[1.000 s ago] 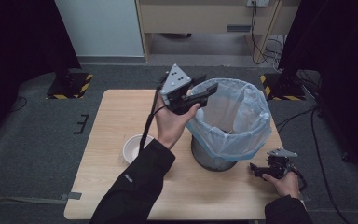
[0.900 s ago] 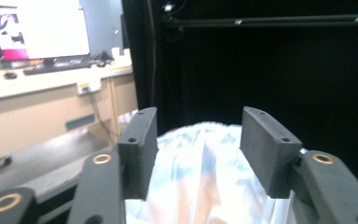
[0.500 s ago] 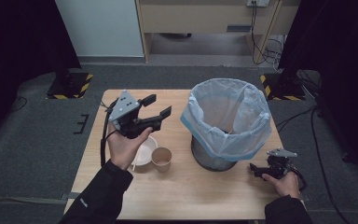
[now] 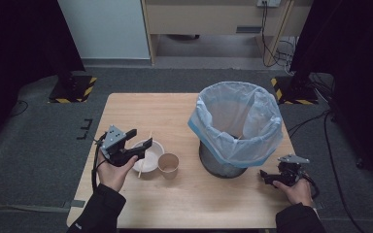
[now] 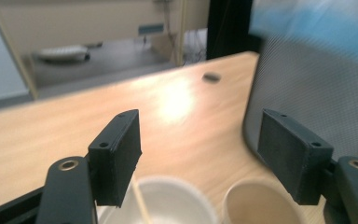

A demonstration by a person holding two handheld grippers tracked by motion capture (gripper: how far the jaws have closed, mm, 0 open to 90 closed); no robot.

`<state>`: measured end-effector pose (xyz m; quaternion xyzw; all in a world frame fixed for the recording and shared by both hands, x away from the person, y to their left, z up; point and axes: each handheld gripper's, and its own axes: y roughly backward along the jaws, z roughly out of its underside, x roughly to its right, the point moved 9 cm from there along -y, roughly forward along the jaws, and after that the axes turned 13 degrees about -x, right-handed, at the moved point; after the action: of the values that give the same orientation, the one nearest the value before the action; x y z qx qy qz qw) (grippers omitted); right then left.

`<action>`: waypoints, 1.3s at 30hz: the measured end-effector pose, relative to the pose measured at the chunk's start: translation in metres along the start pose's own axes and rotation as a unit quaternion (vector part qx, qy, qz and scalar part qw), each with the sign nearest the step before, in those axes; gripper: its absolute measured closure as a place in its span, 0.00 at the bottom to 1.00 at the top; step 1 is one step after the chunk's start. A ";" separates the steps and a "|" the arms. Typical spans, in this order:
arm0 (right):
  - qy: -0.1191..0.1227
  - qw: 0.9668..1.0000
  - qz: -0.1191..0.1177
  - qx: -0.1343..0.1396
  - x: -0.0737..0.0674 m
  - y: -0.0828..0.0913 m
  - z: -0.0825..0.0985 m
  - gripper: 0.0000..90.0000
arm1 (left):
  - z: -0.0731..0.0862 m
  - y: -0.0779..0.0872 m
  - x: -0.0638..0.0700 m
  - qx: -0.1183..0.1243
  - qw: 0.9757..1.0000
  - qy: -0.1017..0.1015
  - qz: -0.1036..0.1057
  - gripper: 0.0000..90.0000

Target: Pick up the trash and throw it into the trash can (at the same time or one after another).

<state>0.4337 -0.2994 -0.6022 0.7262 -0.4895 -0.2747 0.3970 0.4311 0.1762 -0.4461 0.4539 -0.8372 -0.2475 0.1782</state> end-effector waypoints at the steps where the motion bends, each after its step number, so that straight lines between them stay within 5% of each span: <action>1: 0.000 1.000 0.000 0.000 0.000 0.000 0.000 0.03 | 0.006 -0.004 -0.004 -0.008 1.000 0.004 -0.005 0.33; 5: 0.000 1.000 -0.001 -0.001 0.000 0.000 0.000 0.03 | 0.025 -0.020 -0.013 -0.038 0.999 0.019 -0.008 0.33; 12: -0.001 1.000 -0.001 0.000 -0.001 0.000 0.000 0.03 | 0.050 -0.046 -0.022 -0.084 0.996 0.014 -0.021 0.36; 23: 0.002 1.000 -0.001 0.000 0.000 0.000 -0.001 0.03 | 0.070 -0.068 -0.025 -0.129 0.991 0.015 -0.034 0.42; 39: 0.003 1.000 -0.001 0.000 -0.001 0.000 -0.001 0.03 | 0.080 -0.075 -0.030 -0.165 0.985 0.039 -0.025 0.77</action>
<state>0.4342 -0.2983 -0.6023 0.7277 -0.4876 -0.2730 0.3978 0.4556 0.1869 -0.5564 0.4480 -0.7658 -0.3691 0.2769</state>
